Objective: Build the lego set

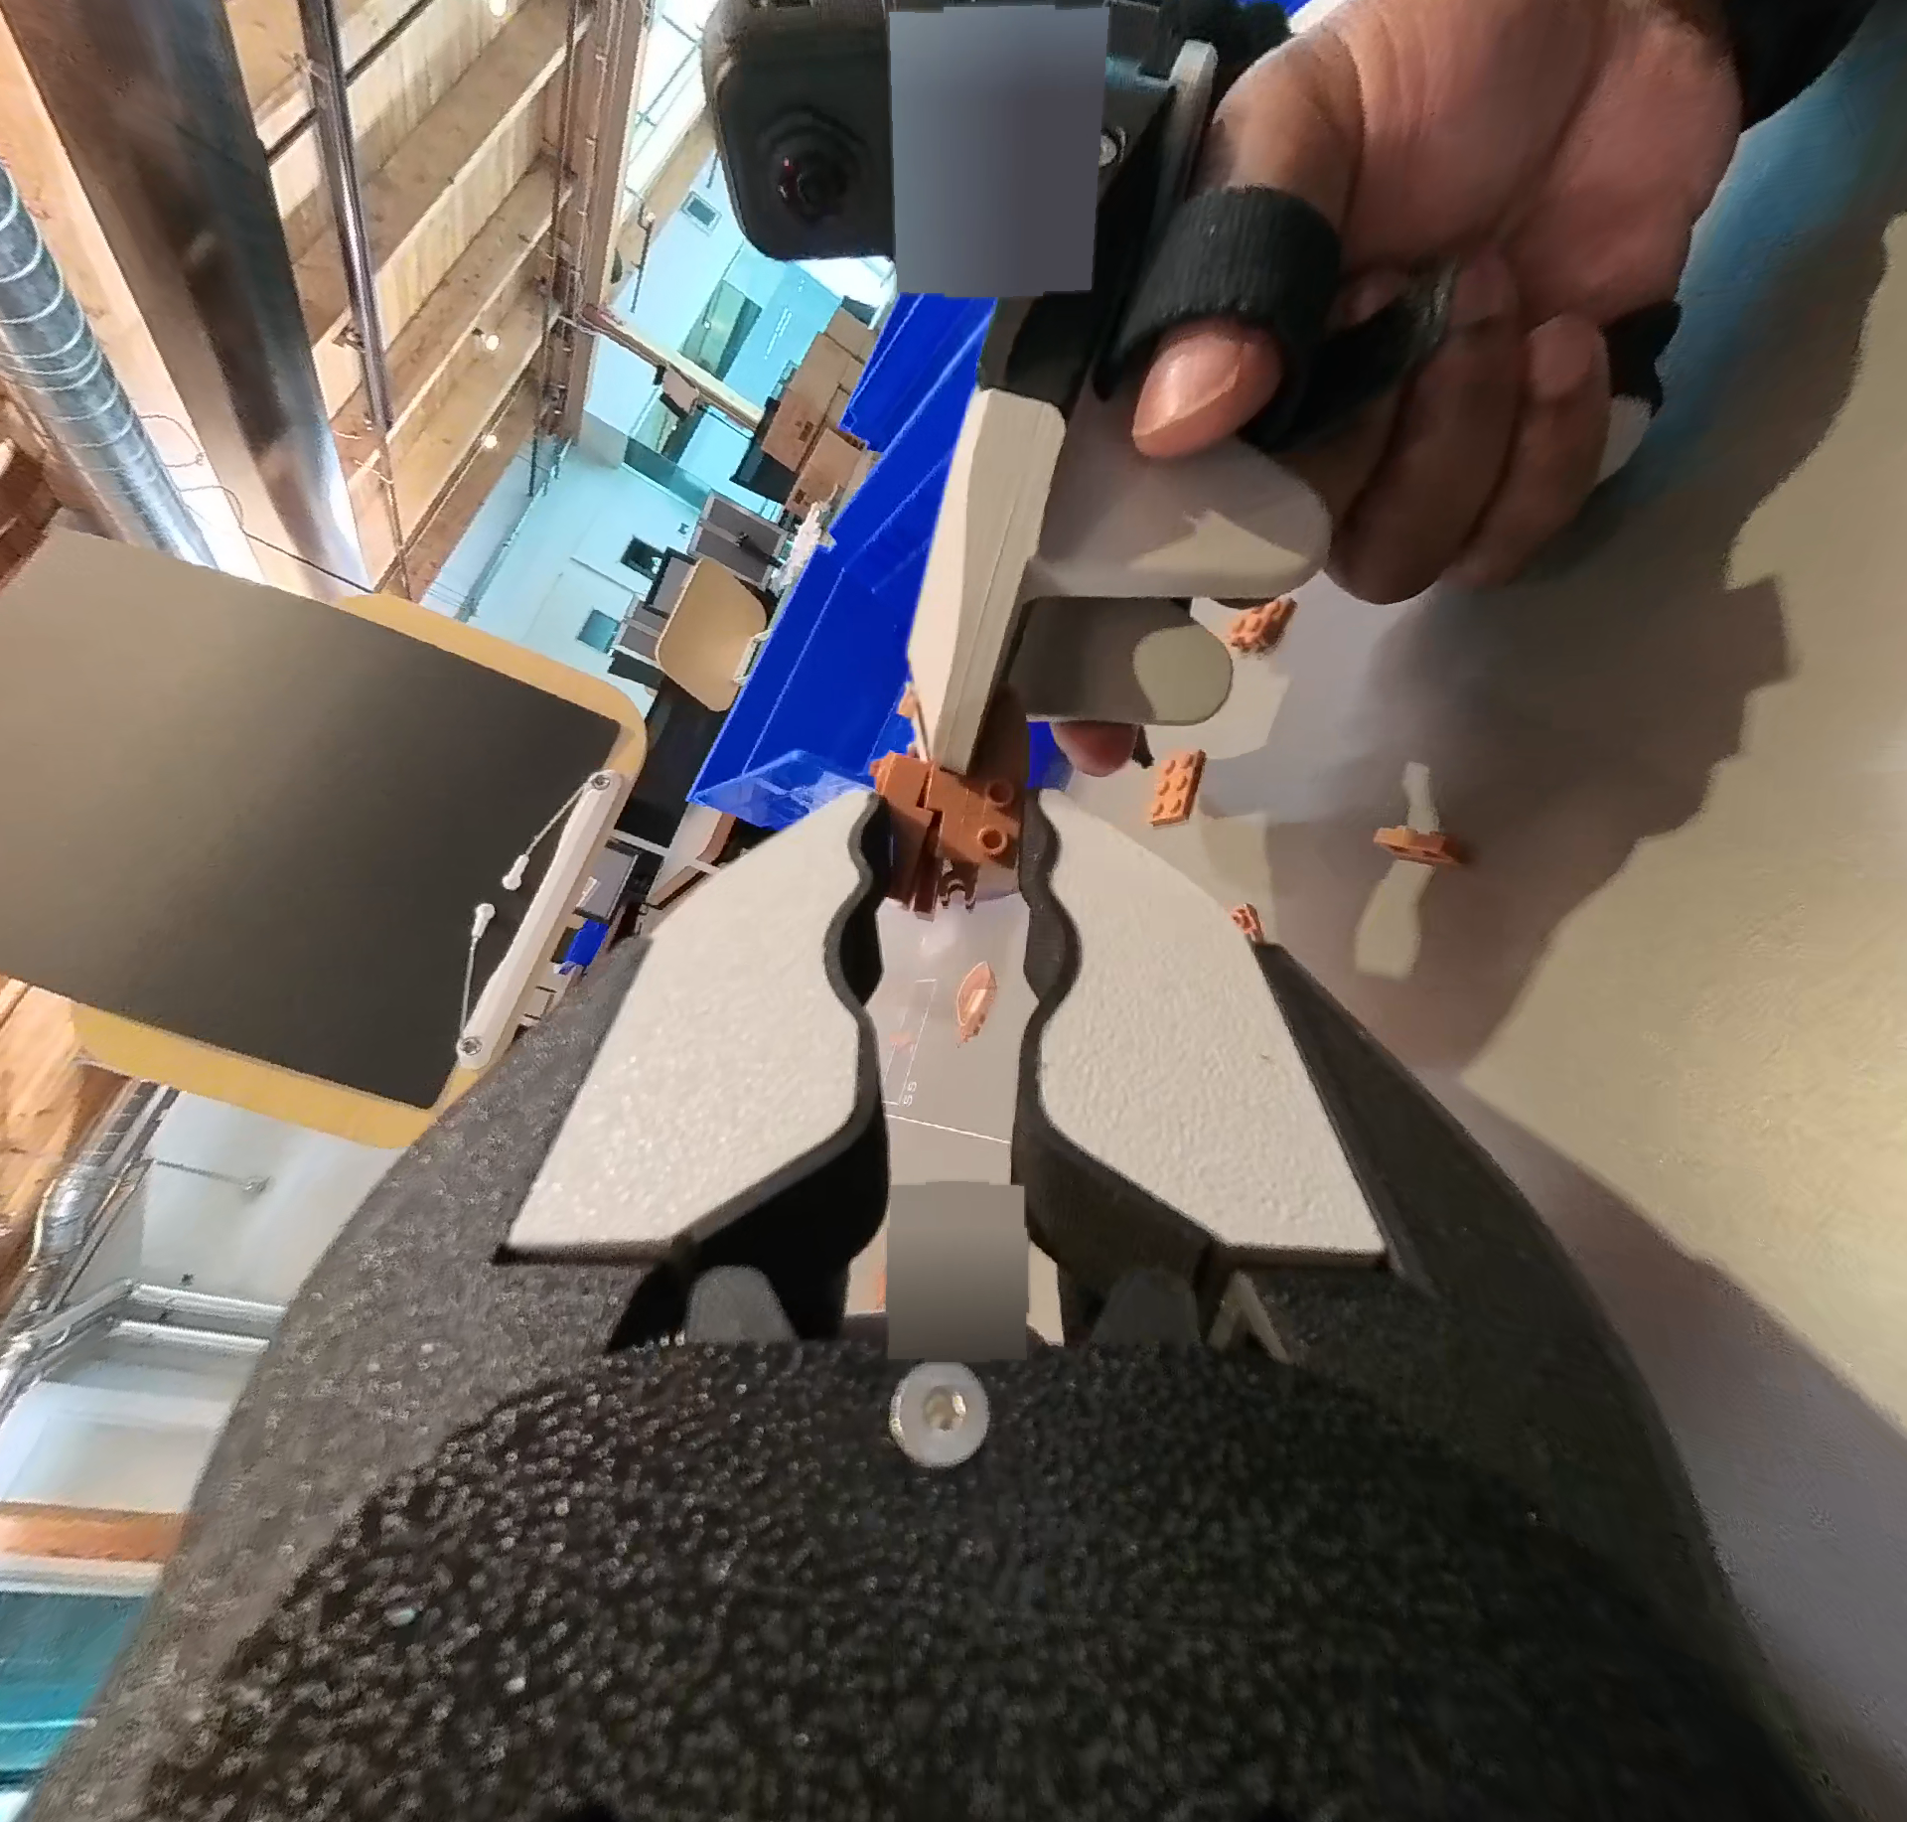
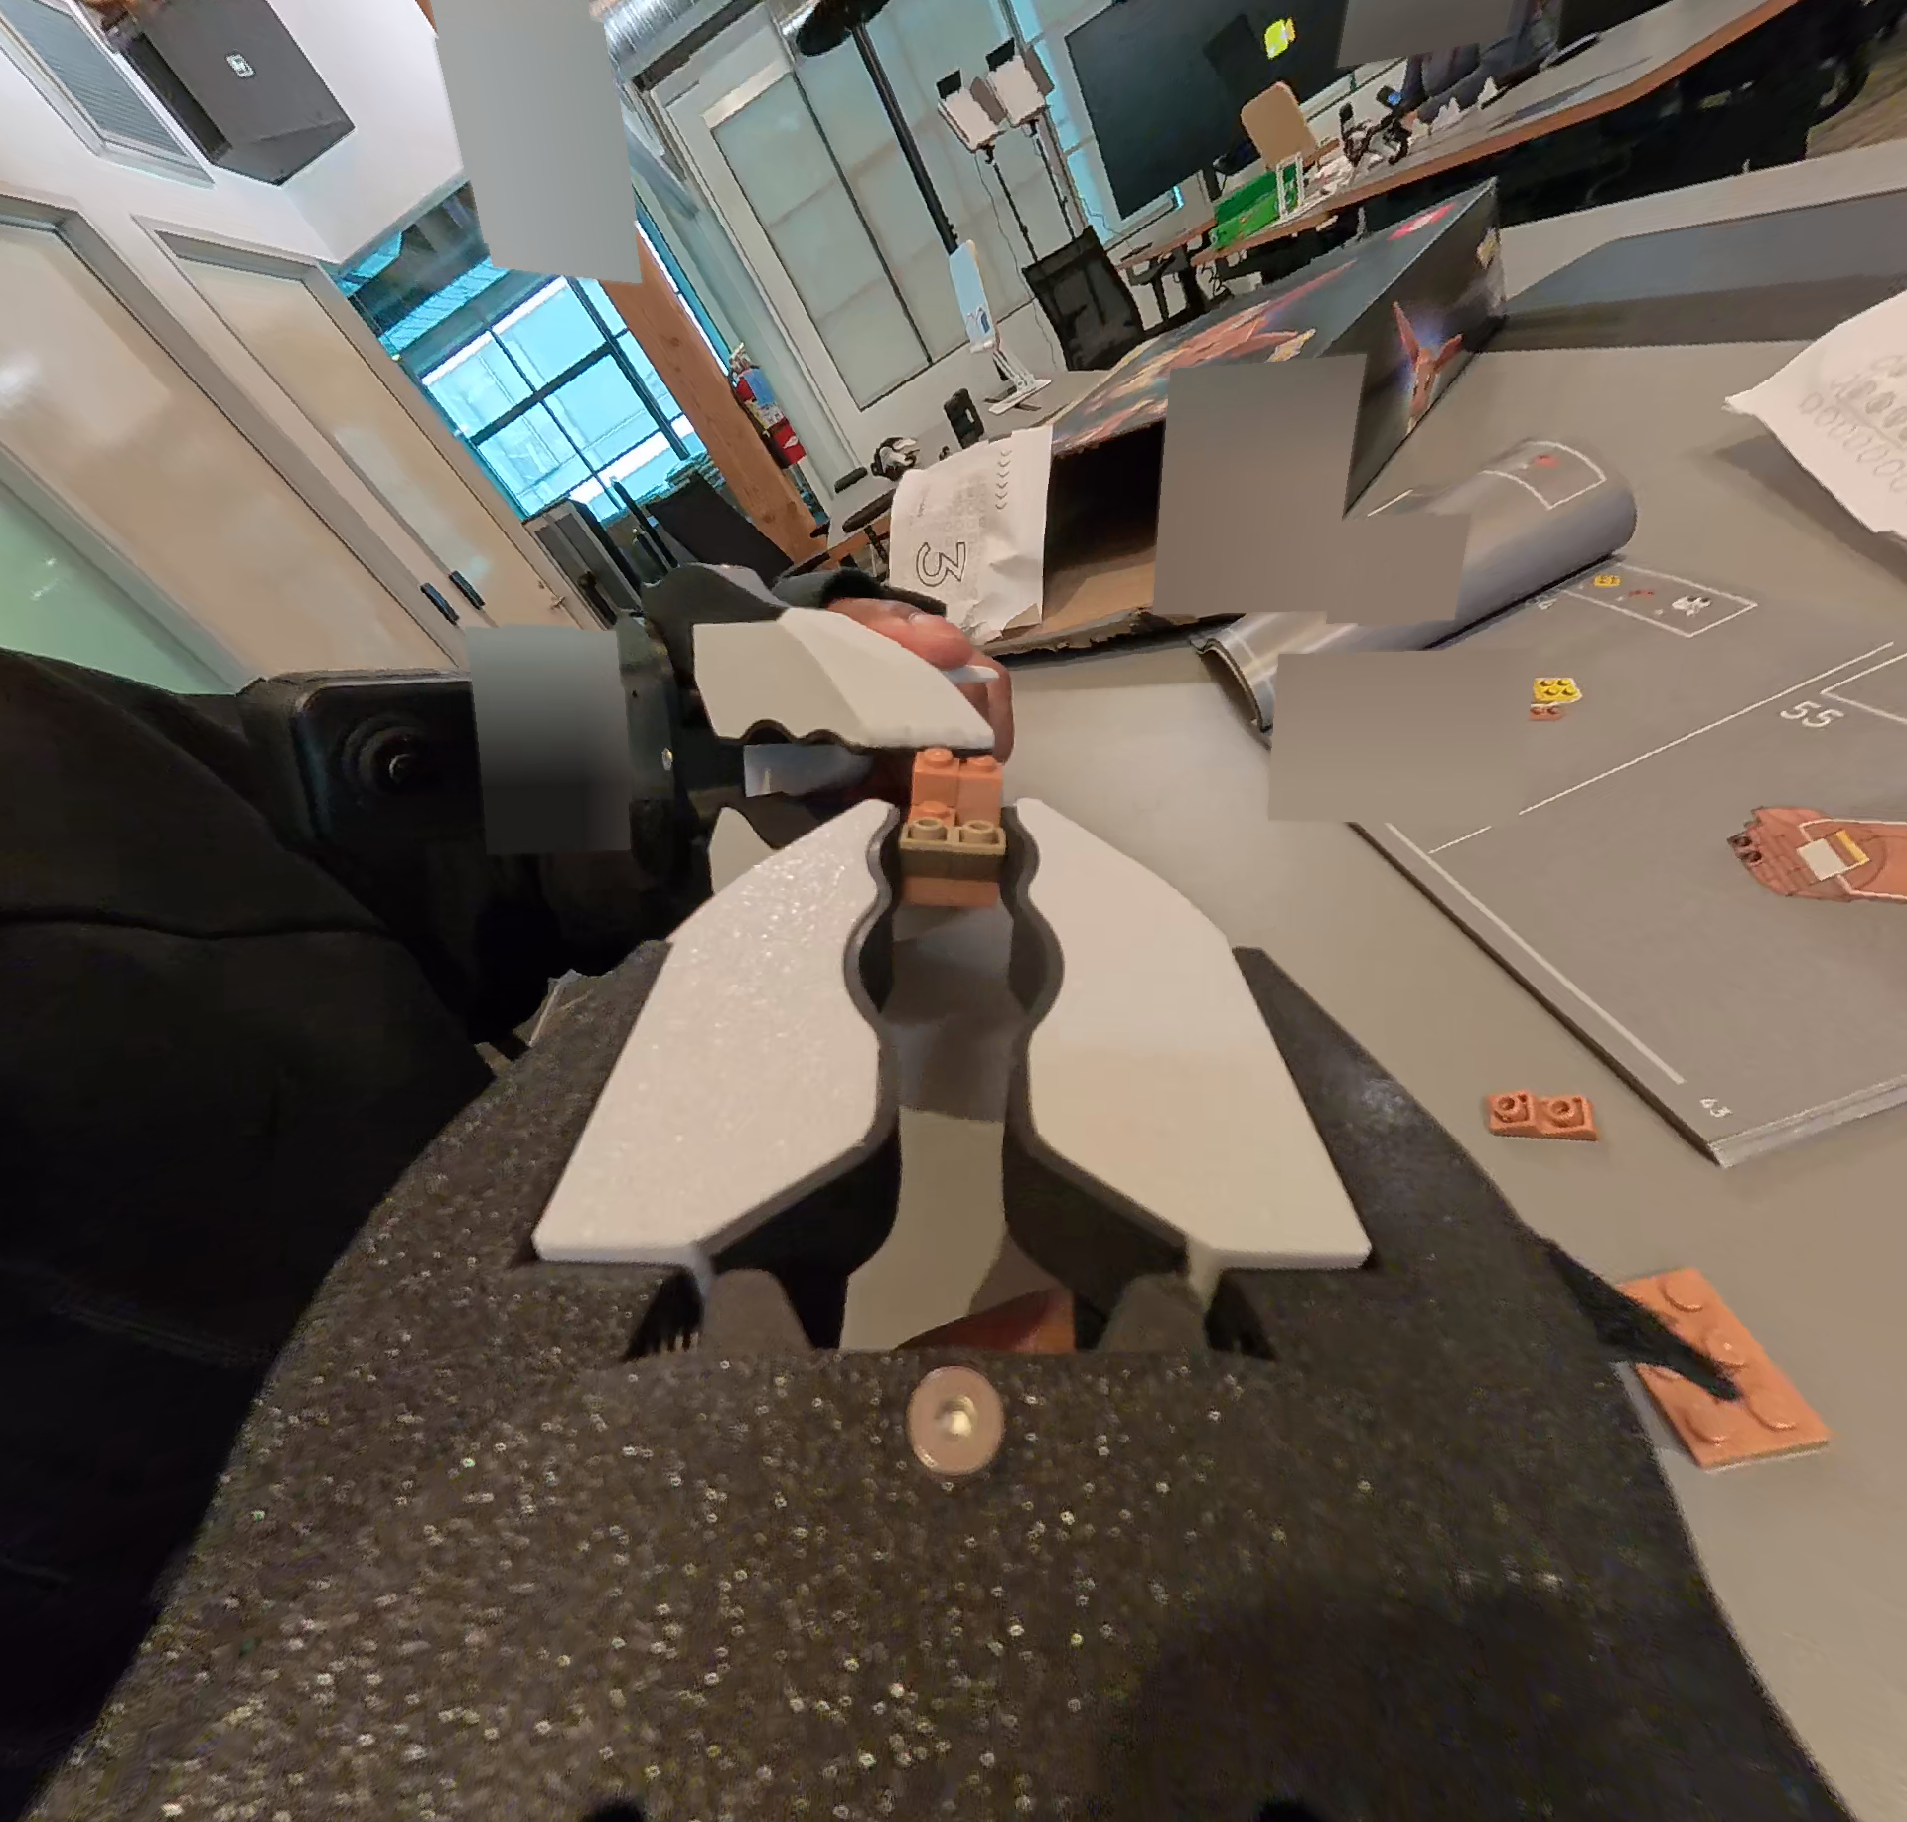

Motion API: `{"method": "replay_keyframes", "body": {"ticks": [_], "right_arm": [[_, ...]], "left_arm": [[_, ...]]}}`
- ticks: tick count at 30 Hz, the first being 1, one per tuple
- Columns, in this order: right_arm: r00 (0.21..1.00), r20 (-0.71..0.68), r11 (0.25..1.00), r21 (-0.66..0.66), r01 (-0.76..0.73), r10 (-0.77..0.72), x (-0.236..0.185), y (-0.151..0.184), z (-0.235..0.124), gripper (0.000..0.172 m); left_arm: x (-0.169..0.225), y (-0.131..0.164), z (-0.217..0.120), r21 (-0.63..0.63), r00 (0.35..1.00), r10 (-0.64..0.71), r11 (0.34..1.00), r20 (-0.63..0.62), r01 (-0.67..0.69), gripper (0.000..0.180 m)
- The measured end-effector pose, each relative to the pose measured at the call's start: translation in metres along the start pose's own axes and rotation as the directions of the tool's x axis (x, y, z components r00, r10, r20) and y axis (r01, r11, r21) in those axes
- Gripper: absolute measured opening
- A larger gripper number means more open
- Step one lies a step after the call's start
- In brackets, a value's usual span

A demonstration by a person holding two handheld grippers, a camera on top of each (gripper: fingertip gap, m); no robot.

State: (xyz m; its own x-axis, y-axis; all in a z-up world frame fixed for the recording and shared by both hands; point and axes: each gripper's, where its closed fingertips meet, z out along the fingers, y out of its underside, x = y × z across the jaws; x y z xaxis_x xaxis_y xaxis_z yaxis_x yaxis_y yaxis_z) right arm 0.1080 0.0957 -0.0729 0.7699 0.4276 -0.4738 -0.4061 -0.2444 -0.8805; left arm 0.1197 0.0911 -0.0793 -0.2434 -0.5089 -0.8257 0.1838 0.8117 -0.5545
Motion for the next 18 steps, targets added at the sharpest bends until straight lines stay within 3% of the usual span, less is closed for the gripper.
{"method": "replay_keyframes", "body": {"ticks": [11,18], "right_arm": [[1.000,-0.010,1.000,0.029,0.011,-0.011,0.001,-0.004,-0.002,0.017],[0.996,-0.075,0.999,-0.024,0.038,-0.040,0.011,0.001,-0.001,0.018]], "left_arm": [[-0.002,-0.001,0.002,-0.017,0.999,0.004,1.000,0.045,-0.003,0.023],[0.001,0.007,0.005,-0.056,0.997,0.074,0.996,0.028,-0.072,0.024]]}}
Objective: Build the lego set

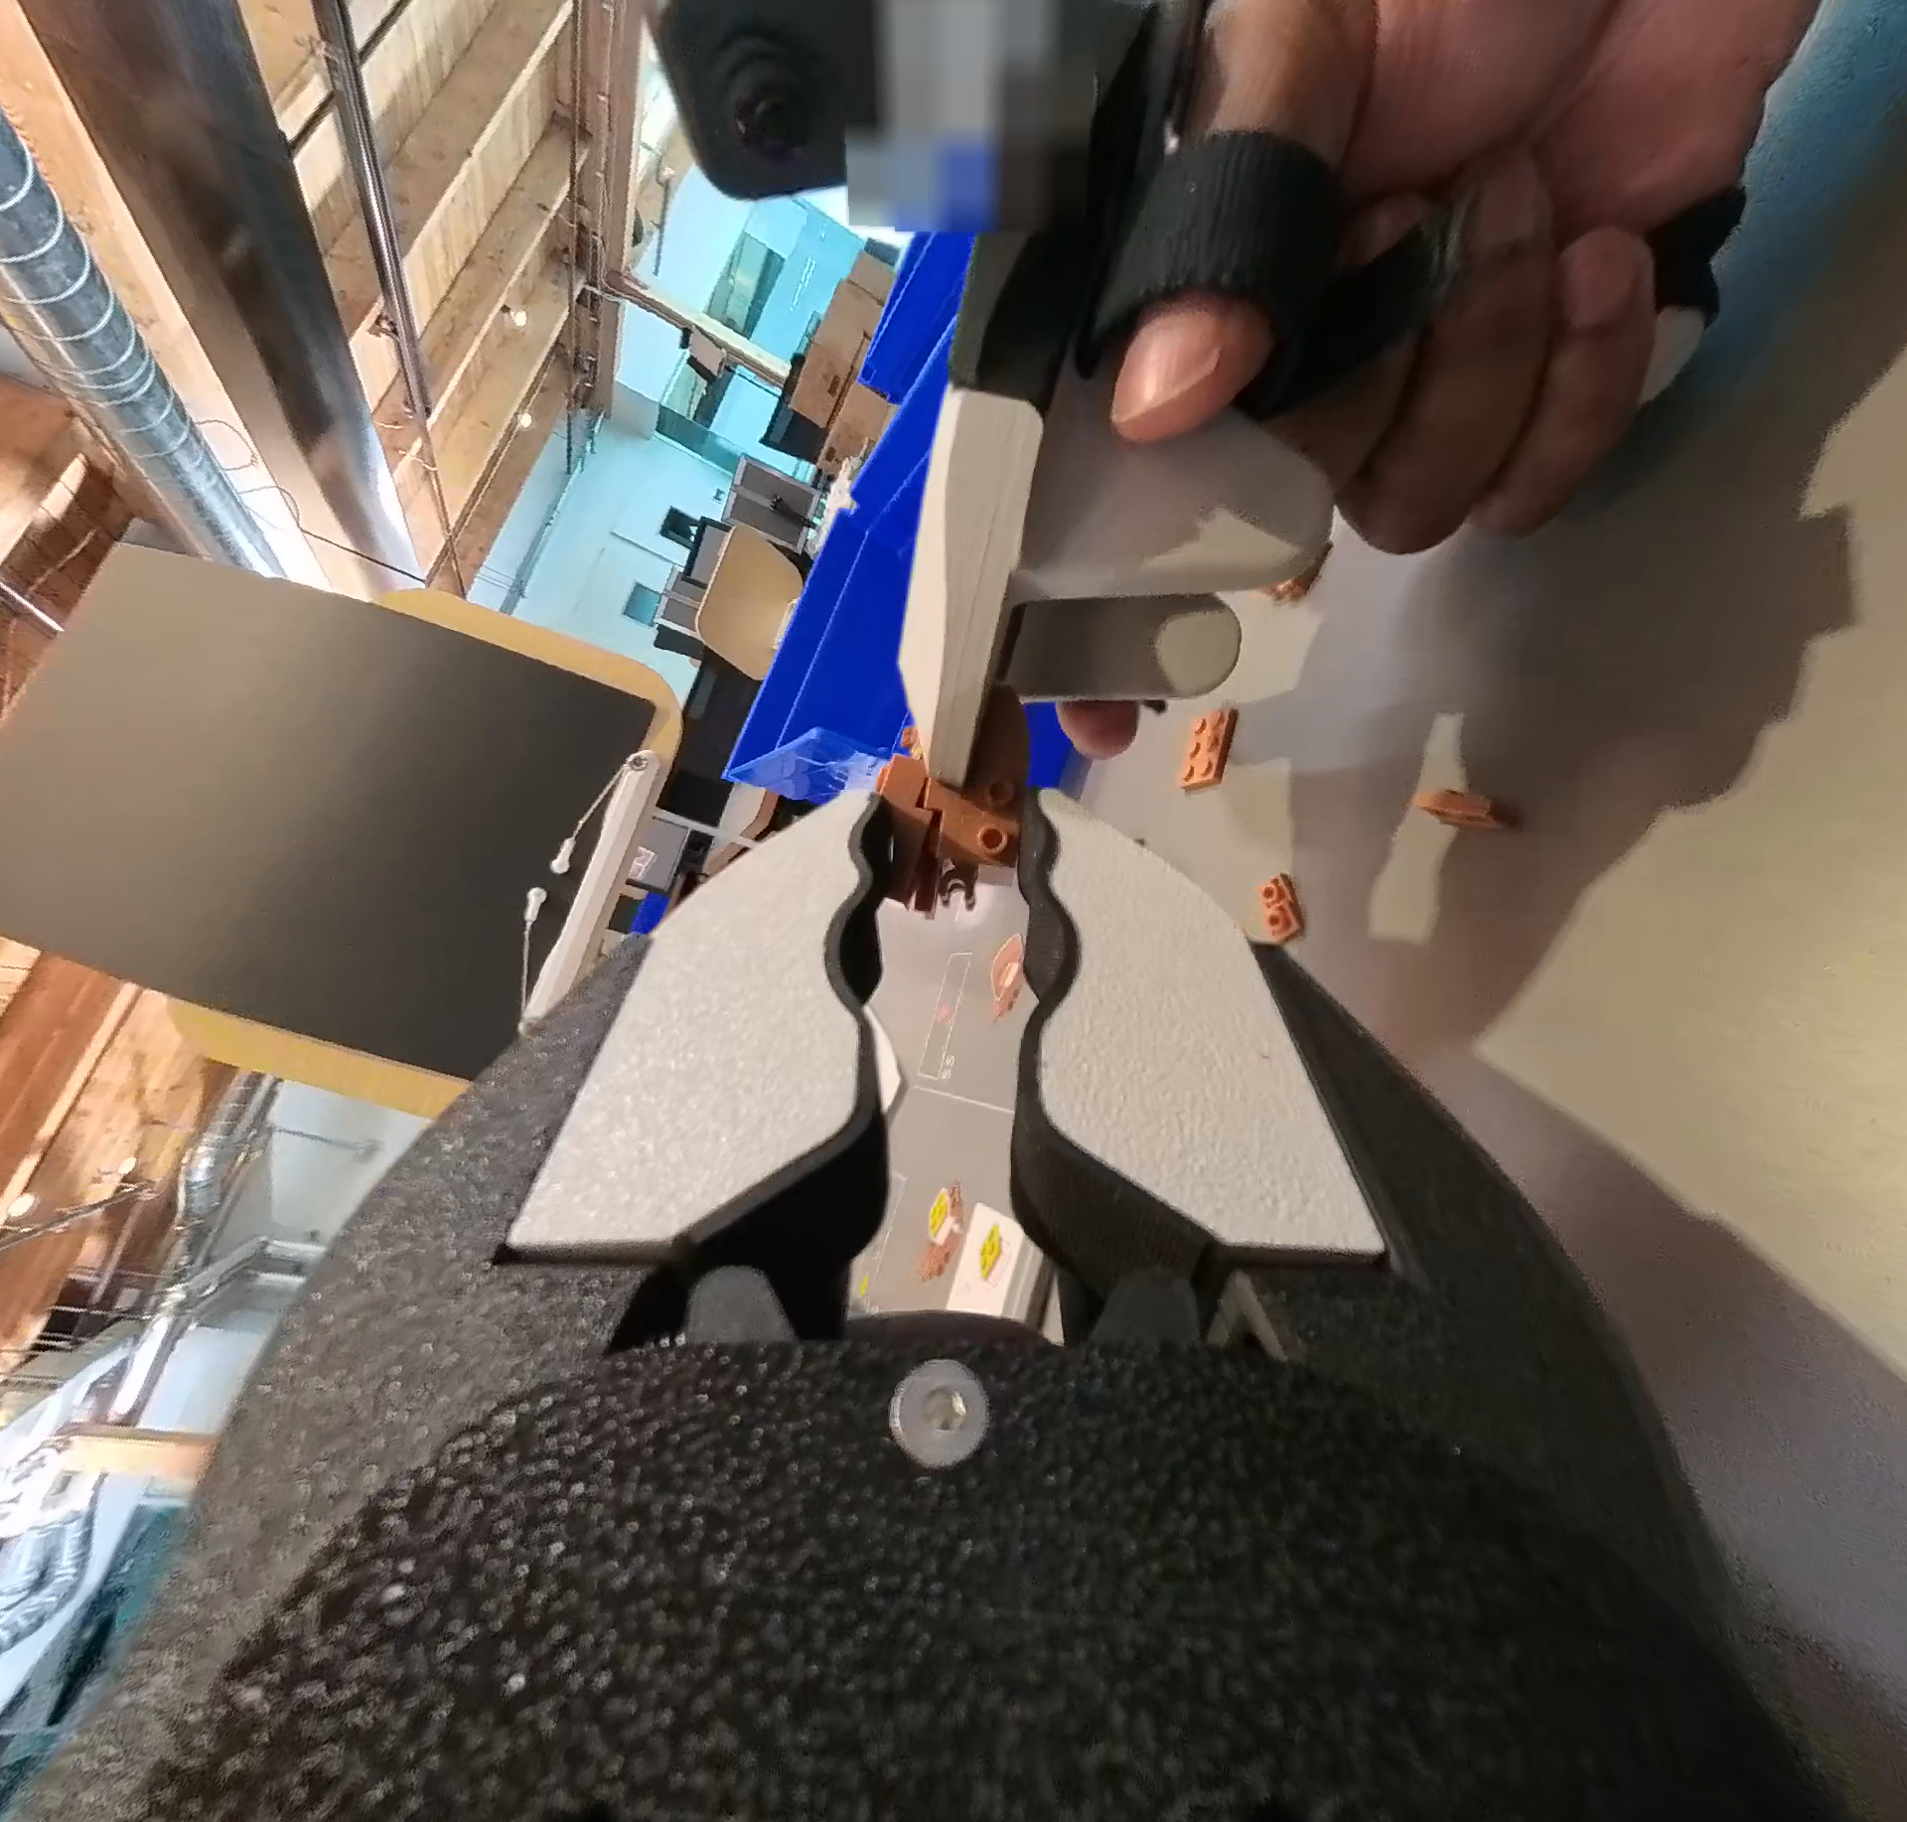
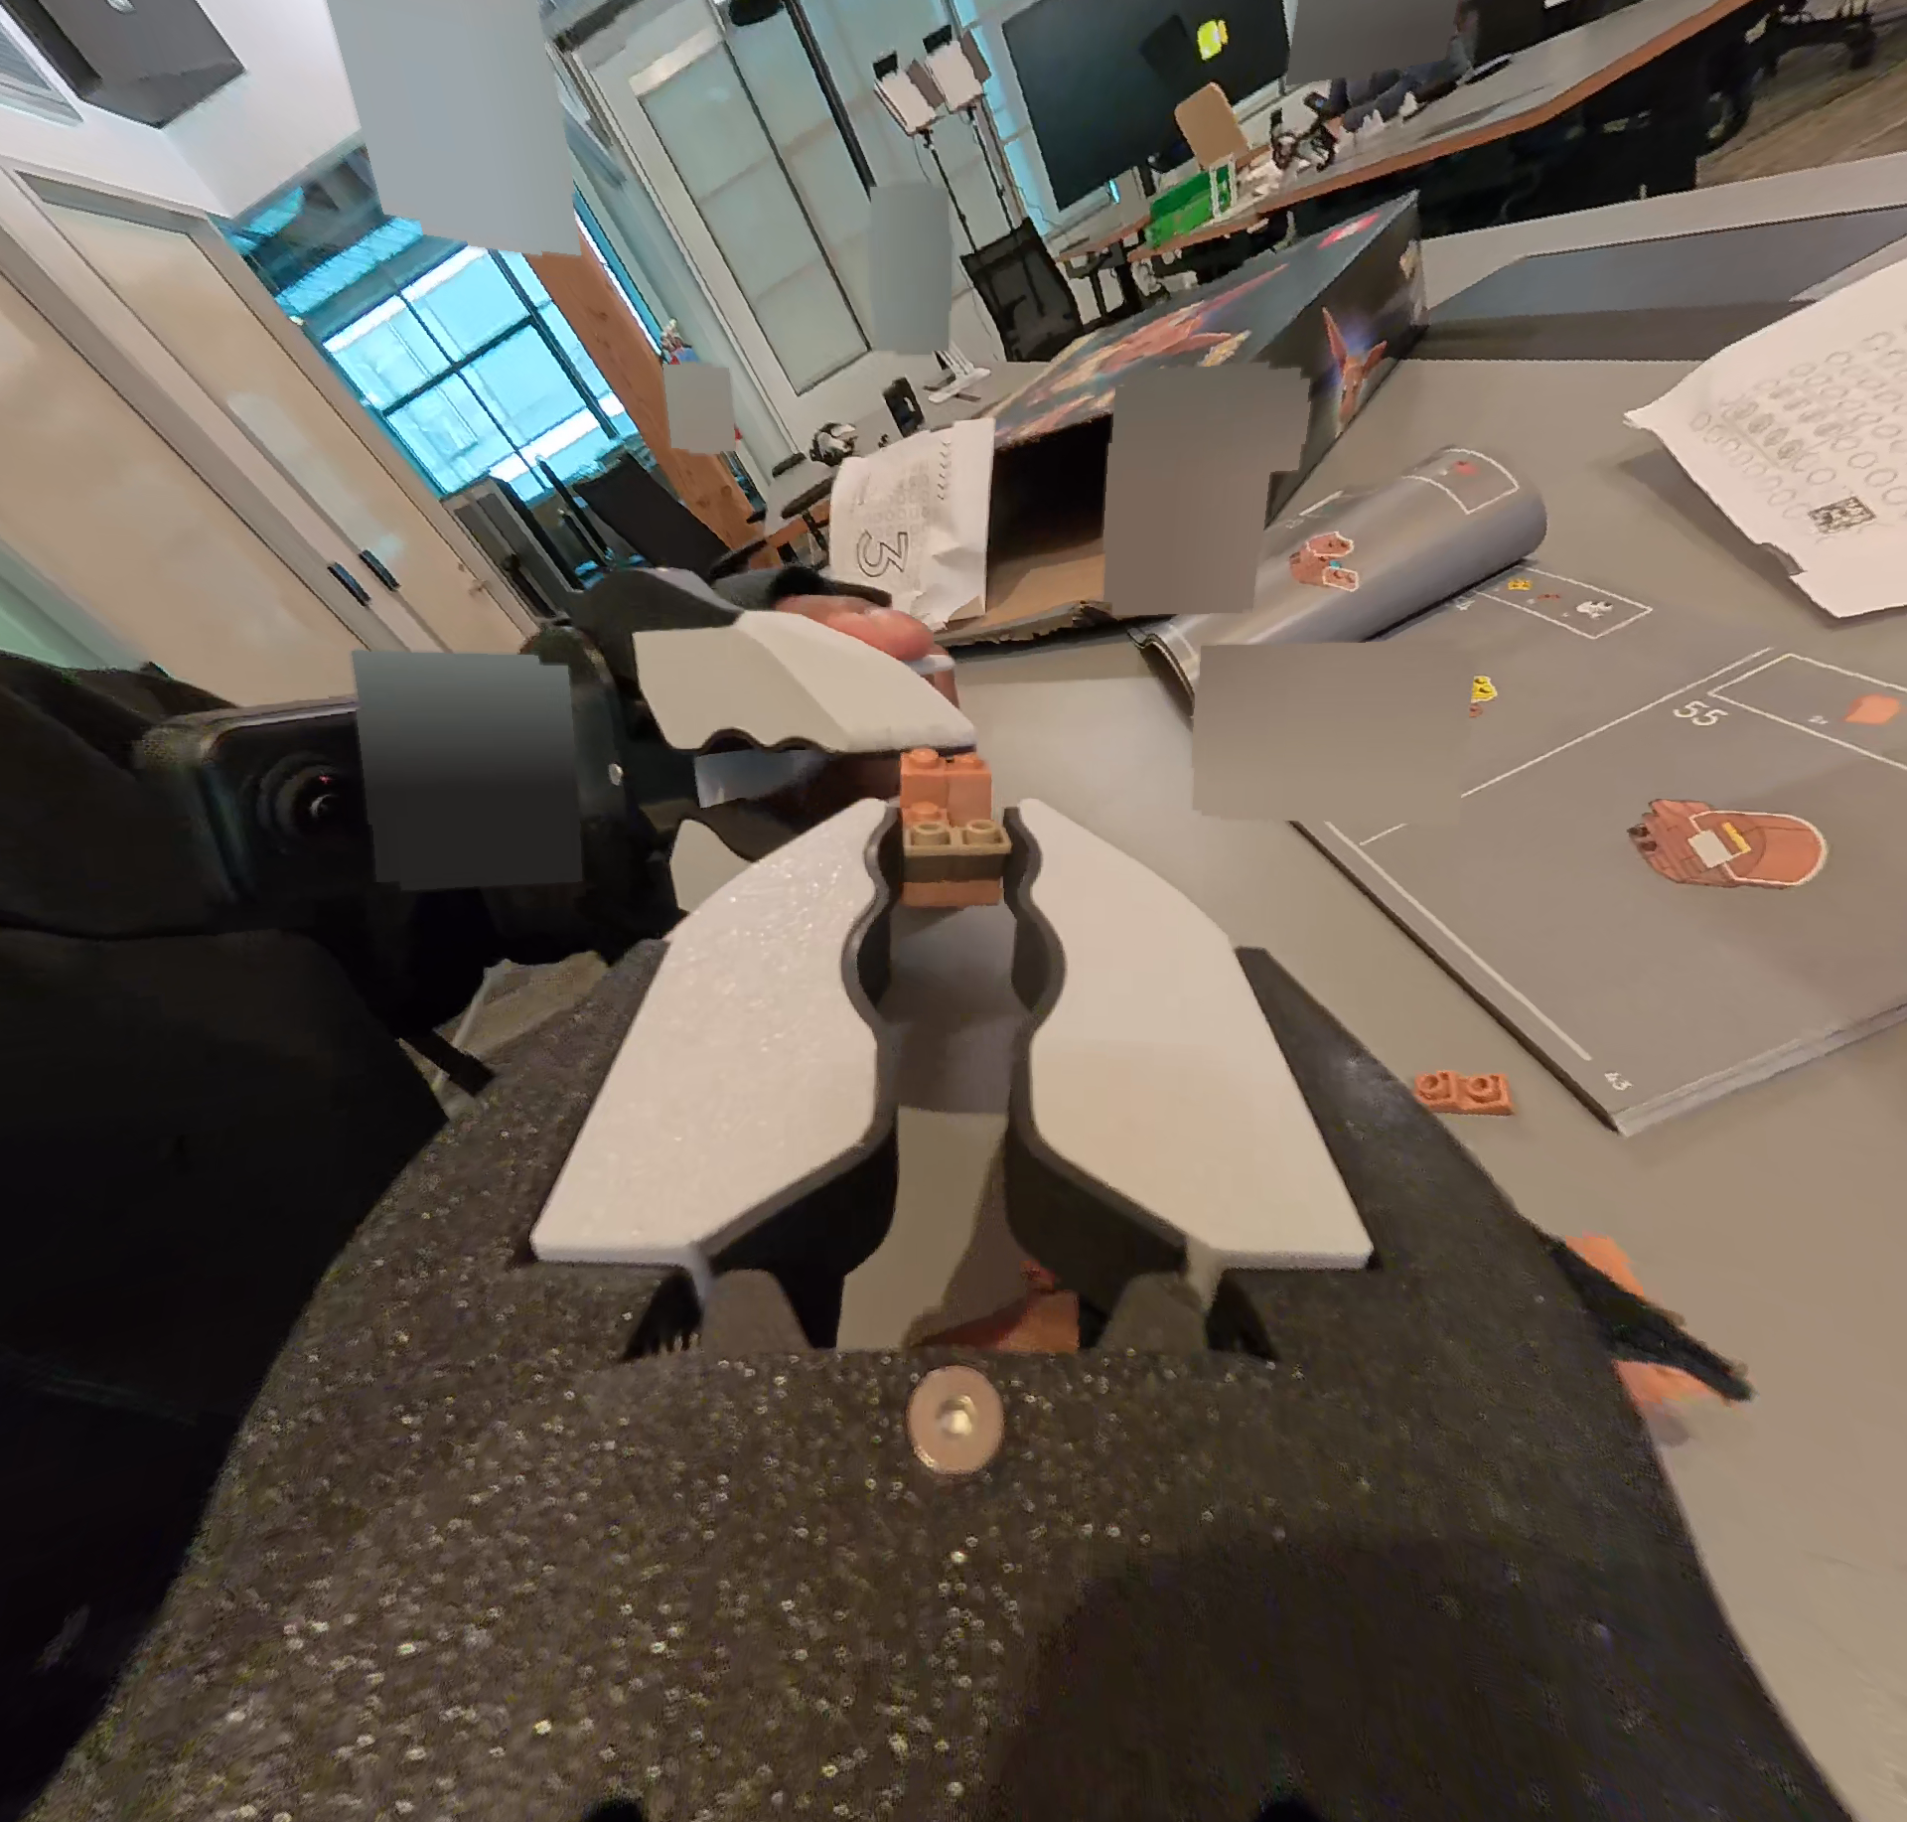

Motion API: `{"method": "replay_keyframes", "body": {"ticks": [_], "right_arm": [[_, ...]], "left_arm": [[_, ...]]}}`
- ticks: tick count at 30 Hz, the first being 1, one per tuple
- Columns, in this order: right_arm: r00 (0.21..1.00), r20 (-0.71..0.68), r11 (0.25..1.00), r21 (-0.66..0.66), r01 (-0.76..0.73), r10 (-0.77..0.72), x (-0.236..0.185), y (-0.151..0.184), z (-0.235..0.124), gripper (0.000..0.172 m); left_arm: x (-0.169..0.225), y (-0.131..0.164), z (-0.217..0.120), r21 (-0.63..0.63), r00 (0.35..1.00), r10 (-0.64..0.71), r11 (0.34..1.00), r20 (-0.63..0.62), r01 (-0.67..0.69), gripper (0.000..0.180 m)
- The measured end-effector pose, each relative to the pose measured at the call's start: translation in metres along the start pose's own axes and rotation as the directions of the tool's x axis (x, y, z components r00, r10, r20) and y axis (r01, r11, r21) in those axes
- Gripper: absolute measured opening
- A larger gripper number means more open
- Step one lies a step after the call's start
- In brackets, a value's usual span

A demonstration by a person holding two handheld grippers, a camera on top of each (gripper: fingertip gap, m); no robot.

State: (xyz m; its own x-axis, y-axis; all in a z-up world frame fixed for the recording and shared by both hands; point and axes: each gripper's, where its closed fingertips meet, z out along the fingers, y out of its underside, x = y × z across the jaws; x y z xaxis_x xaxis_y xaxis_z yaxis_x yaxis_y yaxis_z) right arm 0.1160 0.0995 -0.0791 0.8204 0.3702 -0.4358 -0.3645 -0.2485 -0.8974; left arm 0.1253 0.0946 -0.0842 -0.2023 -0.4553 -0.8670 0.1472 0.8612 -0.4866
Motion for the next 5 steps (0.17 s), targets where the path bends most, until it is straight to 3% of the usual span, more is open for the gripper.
{"method": "replay_keyframes", "body": {"ticks": [5], "right_arm": [[0.996,-0.065,0.997,-0.050,0.051,-0.054,0.0066,0.0015,-0.0034,0.022]], "left_arm": [[0.0013,0.0004,0.0063,-0.018,0.999,0.051,0.999,-0.013,-0.051,0.024]]}}
